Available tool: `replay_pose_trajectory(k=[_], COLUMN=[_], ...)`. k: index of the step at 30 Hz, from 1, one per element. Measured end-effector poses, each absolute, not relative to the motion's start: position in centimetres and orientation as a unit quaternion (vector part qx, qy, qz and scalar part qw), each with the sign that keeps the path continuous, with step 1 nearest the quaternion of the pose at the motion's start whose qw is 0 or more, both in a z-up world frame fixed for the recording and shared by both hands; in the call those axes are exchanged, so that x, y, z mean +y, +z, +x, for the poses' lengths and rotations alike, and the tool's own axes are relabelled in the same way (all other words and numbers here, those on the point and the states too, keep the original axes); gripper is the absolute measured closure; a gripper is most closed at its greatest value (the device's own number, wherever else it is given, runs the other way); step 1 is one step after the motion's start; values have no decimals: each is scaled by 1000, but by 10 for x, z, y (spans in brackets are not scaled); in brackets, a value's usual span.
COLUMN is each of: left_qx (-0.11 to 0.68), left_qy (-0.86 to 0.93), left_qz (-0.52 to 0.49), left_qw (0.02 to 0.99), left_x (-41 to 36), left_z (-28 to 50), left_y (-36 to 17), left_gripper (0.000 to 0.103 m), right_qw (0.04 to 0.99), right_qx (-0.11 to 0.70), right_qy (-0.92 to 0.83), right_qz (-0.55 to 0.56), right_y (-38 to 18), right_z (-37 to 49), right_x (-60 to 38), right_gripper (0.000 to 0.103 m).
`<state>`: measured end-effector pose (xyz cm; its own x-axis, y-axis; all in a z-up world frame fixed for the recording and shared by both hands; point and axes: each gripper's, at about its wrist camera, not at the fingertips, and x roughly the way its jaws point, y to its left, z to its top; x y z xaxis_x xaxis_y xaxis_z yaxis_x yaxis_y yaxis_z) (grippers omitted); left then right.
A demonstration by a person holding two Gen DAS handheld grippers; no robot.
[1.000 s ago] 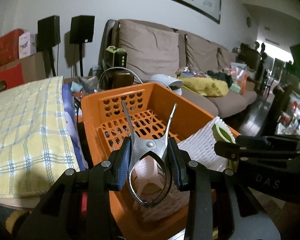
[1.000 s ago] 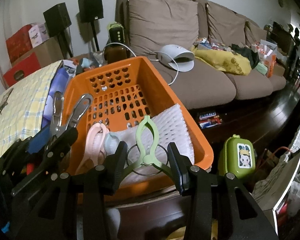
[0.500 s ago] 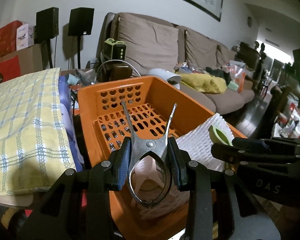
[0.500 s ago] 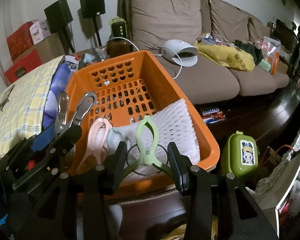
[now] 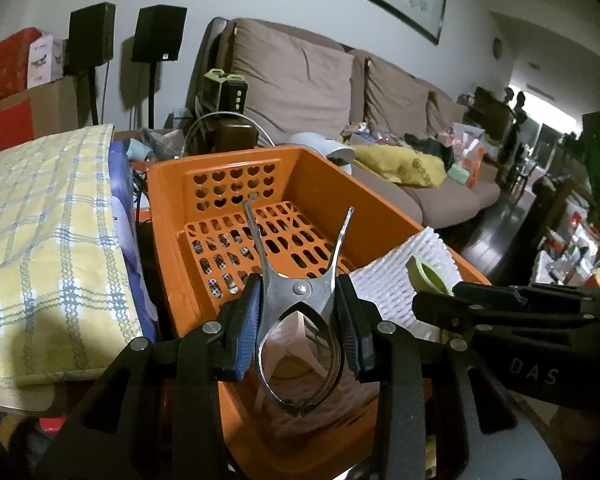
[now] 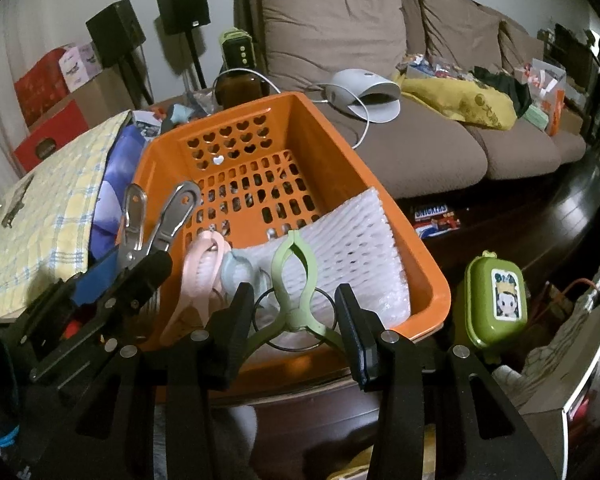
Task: Organize objects
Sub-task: 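Press the grey metal clip left and green clip right onto the foam sheet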
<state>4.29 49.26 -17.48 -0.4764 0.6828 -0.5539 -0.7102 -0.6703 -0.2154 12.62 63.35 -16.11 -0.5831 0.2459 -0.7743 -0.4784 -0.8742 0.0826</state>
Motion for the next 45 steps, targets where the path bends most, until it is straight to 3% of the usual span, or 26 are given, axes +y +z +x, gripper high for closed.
replay_pose_trajectory(k=[38,42,45], left_qx=[26,23,15], left_qy=[836,835,839], left_qz=[-370,-373,-371], left_qw=[404,403,398], left_x=[499,499,495], left_z=[32,30,28], left_y=[-193,-193,-192], left_gripper=[69,67,59], right_qw=[202,202,202], right_qx=[137,137,137], right_qy=[867,868,868], right_qz=[-434,-433,-433], right_y=[-171,-171,-172], right_z=[119,119,119], right_x=[629,629,629], right_gripper=[60,60,60])
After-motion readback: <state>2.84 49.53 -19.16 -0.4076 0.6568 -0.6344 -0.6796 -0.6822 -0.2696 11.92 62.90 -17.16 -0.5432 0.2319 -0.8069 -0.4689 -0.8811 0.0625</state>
